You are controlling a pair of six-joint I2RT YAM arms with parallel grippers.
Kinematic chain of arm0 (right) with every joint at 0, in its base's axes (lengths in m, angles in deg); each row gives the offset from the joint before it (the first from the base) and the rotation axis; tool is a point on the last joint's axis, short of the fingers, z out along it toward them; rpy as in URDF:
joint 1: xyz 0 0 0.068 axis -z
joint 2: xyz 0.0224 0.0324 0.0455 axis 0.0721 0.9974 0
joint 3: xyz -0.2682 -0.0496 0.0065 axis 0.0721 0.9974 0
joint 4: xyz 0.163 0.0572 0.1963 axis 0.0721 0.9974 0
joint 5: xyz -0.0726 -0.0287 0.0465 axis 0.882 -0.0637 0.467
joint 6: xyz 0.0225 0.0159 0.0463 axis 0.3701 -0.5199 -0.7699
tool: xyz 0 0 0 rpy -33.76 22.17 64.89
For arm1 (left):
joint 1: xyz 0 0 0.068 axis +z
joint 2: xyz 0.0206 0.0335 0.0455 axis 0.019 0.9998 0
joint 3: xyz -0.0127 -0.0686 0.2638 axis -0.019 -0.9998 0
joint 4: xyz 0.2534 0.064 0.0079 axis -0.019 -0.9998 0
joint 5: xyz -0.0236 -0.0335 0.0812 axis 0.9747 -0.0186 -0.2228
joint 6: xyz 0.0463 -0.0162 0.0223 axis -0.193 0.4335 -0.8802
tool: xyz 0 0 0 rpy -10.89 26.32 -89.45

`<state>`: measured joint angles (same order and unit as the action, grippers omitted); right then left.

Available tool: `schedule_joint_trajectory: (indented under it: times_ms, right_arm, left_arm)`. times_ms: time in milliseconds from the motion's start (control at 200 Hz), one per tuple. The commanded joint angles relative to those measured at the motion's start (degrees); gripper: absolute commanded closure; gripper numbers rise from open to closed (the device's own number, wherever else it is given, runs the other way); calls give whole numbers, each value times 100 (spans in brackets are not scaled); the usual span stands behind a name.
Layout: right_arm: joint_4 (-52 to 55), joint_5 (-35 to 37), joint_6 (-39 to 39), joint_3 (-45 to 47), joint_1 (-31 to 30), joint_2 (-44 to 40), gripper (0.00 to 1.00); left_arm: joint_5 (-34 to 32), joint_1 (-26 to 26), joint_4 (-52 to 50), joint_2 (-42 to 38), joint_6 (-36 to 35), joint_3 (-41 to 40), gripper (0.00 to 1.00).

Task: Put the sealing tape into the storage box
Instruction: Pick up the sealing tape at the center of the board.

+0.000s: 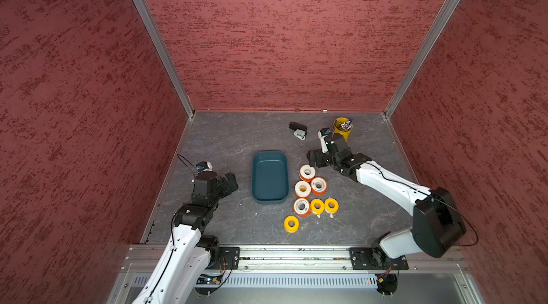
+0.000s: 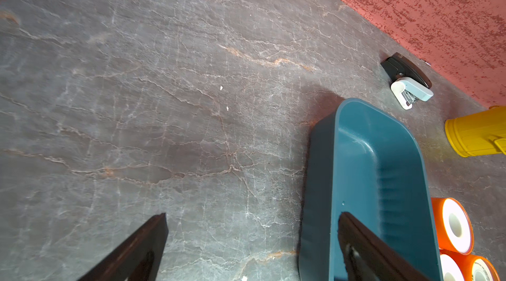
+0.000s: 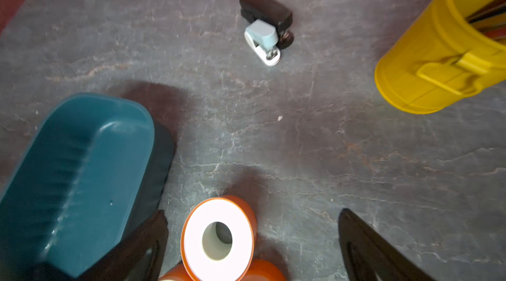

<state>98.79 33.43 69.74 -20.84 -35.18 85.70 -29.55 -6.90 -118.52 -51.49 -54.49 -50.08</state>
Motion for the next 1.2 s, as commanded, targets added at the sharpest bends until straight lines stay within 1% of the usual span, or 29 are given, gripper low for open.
schedule_joint_trajectory:
  times_ms: [0, 200, 336, 551, 656, 902, 1107, 1192]
  right_arm:
    - [727, -98, 145, -374, -192, 377, 2]
    - [1080, -92, 246, -816, -408, 987, 1]
    - [1312, 110, 328, -1083, -580, 1316, 2]
    - [1484, 188, 377, -1273, -644, 1594, 2]
    - [1525, 371, 384, -1285, -704, 1696, 2]
    - [1670, 517, 379, -1313, -735, 1864, 2]
    - [1652, 501, 419, -1294, -736, 1845, 13]
    - [1643, 487, 424, -1294, -736, 1844, 20]
  left_arm:
    - [146, 42, 321, -35, 52, -90, 0]
    - [75, 34, 396, 18, 61, -130, 0]
    - [84, 32, 427, 51, 51, -130, 0]
    - [49, 32, 442, 93, 58, -130, 0]
    - [74, 25, 454, 120, 45, -130, 0]
    - [97, 17, 476, 176, 34, -129, 0]
    - [73, 17, 489, 194, 36, -122, 0]
    - [68, 17, 482, 203, 43, -124, 0]
